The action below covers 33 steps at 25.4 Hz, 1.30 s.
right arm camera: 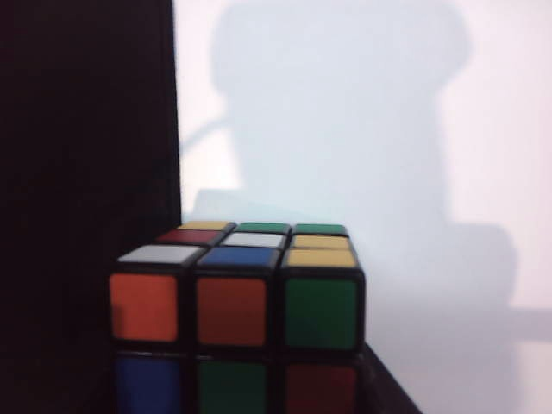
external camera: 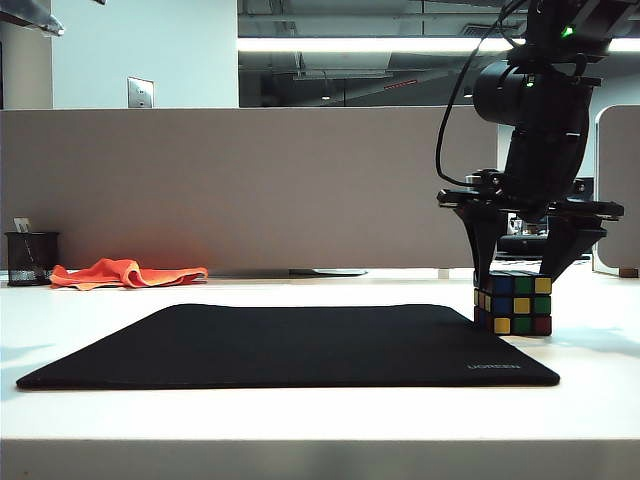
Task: Pick up the cube on the right side of the mouse pad, then place it in the center of the mouse pad.
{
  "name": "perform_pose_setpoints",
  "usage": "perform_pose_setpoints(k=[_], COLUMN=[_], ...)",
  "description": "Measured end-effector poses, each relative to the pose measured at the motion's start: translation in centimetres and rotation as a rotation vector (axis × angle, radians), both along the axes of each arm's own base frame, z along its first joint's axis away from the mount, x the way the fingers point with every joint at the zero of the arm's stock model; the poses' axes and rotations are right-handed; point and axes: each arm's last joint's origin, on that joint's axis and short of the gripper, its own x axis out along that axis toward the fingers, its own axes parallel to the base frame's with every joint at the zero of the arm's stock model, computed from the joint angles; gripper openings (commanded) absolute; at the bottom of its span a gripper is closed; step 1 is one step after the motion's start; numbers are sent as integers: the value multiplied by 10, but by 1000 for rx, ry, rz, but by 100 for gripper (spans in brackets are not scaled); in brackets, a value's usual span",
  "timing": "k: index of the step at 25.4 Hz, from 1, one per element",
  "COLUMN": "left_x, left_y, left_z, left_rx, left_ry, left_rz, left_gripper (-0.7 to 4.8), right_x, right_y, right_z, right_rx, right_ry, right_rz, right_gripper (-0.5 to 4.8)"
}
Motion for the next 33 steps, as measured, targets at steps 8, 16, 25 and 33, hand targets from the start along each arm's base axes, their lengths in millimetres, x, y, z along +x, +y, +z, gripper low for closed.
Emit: perform_pose_setpoints(k=[8, 16, 25, 33], left_x=[0, 0, 0, -1], left_y=[0, 0, 0, 0], left_z=[0, -1, -1, -2], left_rx=[0, 2, 3, 4], left_ry=[0, 11, 15, 23], left_rz=[0, 0, 0, -1], left_gripper=[281, 281, 281, 281], right_x=[-4, -30, -49, -37], right_y=[-1, 1, 83, 127], right_z=[7, 87, 140, 92], right_rx=[-13, 73, 178, 128], right_ry=[-11, -219, -421, -318], right_rz=[-5, 32, 264, 333], right_gripper=[278, 277, 278, 278])
